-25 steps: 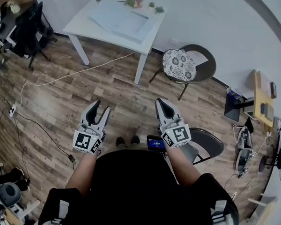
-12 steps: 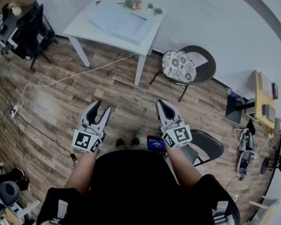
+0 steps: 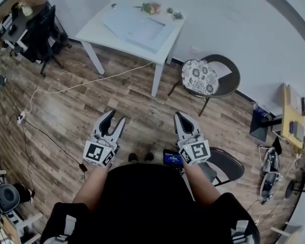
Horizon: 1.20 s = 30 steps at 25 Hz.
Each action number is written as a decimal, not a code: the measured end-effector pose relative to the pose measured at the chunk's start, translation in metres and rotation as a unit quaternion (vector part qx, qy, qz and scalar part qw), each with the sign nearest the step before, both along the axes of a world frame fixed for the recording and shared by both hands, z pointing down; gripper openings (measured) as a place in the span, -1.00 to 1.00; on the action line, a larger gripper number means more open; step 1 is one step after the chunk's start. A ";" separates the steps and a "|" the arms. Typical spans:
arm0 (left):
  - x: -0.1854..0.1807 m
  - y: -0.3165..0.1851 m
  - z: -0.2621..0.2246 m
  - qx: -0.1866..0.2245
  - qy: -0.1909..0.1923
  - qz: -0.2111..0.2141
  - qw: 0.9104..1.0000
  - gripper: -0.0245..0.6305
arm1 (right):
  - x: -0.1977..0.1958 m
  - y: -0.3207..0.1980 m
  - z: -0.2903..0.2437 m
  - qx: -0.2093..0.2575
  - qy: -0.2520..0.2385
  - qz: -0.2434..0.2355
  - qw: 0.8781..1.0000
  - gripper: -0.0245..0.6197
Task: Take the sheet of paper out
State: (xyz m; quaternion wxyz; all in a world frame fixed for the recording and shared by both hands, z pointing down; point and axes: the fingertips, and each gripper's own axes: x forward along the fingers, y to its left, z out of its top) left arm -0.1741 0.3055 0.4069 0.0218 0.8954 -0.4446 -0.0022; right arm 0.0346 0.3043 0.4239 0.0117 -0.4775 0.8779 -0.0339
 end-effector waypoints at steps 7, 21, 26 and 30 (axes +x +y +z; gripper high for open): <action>0.014 0.001 0.006 -0.007 -0.001 -0.011 1.000 -0.45 | 0.020 -0.003 0.008 -0.003 -0.005 -0.005 1.000 -0.89; 0.022 -0.028 0.031 -0.024 0.008 -0.034 0.999 -0.45 | 0.053 -0.028 0.038 -0.034 -0.013 0.008 0.999 -0.89; 0.020 -0.061 0.037 -0.026 0.009 -0.033 0.999 -0.45 | 0.050 -0.060 0.046 -0.043 -0.021 0.011 0.999 -0.89; 0.015 -0.104 0.041 -0.031 0.015 -0.033 0.999 -0.45 | 0.043 -0.099 0.045 -0.048 -0.019 0.009 0.999 -0.89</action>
